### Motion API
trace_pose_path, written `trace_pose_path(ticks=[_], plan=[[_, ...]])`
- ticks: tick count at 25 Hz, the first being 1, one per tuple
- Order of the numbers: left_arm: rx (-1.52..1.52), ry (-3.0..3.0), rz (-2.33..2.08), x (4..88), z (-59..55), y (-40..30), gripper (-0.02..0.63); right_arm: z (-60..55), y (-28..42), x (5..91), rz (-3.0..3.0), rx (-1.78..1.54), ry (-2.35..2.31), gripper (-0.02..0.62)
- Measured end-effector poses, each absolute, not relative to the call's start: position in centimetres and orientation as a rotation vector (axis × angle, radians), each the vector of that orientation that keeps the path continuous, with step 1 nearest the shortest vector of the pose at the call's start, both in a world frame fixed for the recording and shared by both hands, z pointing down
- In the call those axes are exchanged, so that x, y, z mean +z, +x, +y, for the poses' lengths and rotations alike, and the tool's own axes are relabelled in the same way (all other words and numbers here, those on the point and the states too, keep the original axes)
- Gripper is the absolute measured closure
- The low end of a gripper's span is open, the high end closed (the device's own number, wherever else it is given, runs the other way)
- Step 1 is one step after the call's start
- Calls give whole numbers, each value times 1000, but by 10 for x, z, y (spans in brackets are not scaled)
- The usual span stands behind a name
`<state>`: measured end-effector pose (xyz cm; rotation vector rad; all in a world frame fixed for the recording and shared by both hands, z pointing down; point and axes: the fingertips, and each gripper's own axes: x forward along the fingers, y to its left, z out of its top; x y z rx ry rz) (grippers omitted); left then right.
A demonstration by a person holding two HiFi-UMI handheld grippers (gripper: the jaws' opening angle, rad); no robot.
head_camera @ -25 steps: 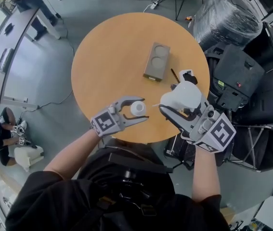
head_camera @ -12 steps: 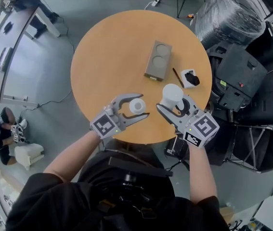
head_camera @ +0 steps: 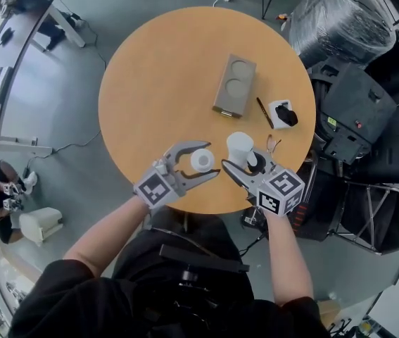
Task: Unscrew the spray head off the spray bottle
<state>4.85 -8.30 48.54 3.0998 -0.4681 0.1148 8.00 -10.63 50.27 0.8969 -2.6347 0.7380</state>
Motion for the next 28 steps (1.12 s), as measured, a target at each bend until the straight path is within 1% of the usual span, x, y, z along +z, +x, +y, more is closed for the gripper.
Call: trace_pose_path(ticks=[6,10,17,23,28], plan=[[118,3075,-498,533,-104,39,299,-113,69,572,-2525,819,874,336],[177,3041,-521,577,-111,36,301,-115,65,620,-2469,879,868,336],[178,2996,-565,648,-128,32,301,-129,55,703,-2384,936,852,336],[223,2962,-577,702,-134,29,301,-132,47,756,-2336,982,849,336],[213,2965,-592,720,-141,29,301,-137,50,782,-2288,962,863,336]])
